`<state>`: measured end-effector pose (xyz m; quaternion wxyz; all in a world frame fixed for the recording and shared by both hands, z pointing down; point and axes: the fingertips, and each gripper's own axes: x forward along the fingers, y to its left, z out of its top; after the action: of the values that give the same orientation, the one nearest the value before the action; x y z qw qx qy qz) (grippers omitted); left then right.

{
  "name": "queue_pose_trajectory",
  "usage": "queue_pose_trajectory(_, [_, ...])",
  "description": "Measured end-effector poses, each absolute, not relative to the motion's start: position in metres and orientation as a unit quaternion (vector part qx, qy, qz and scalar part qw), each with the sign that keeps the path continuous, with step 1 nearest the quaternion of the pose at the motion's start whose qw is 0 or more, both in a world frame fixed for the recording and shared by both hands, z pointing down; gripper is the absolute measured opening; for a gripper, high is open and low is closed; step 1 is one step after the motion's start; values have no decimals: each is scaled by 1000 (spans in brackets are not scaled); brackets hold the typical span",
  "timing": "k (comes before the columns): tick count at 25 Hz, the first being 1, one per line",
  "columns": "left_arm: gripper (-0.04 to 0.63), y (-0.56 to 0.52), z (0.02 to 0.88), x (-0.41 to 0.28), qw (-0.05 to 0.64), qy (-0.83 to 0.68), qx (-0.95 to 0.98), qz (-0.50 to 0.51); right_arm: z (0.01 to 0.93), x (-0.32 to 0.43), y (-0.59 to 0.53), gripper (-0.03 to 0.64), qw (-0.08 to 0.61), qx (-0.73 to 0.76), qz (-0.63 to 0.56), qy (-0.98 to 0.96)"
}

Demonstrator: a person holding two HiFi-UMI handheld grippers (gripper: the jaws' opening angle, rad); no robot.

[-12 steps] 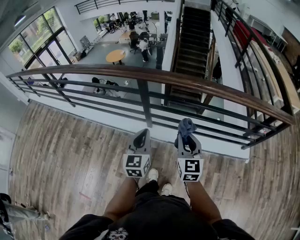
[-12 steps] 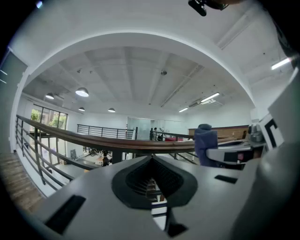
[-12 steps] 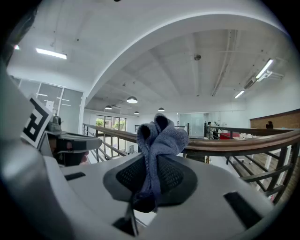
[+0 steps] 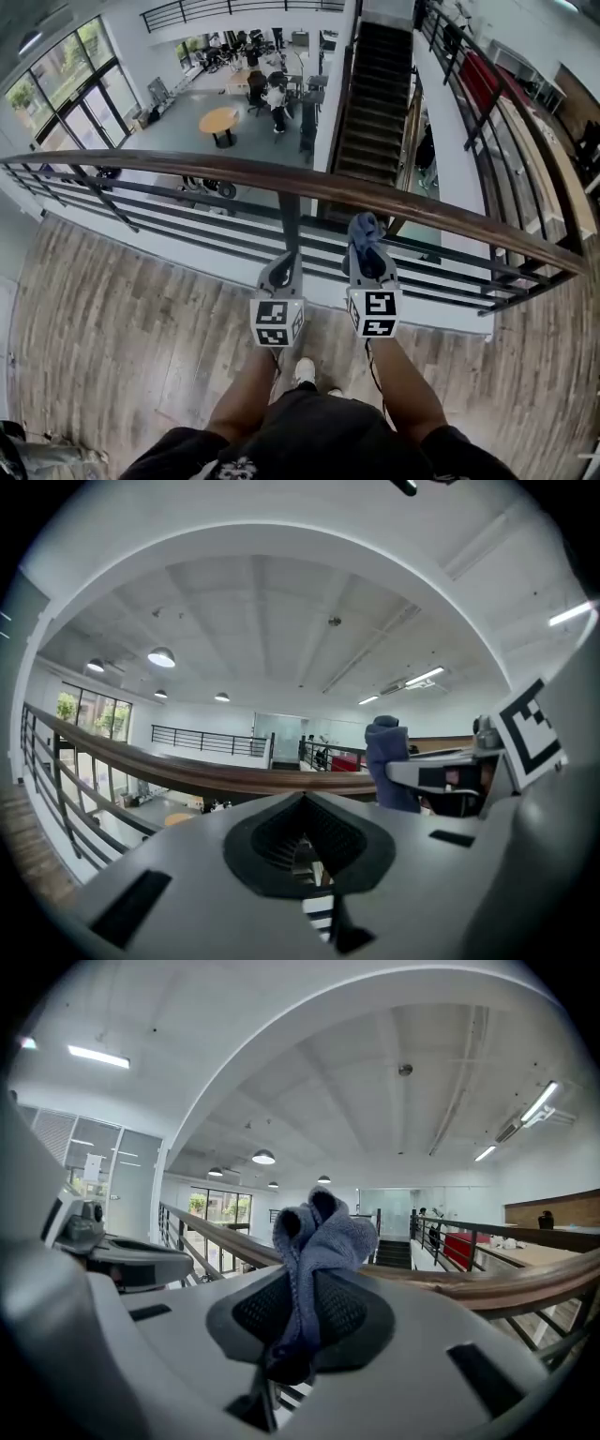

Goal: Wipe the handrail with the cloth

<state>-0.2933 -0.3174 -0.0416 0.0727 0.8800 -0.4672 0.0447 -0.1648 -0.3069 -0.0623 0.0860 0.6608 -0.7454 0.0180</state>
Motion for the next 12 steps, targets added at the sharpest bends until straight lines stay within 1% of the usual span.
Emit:
queue_pose_trajectory(7, [3,-398,-55,-315,45,-488,871,39,-77,-197,-400,67,105,647,19,-755])
queue_pose_trajectory(12, [3,-436,-66,-325,42,-488,871,31,-79,-225,-464,67,140,629,34,-764])
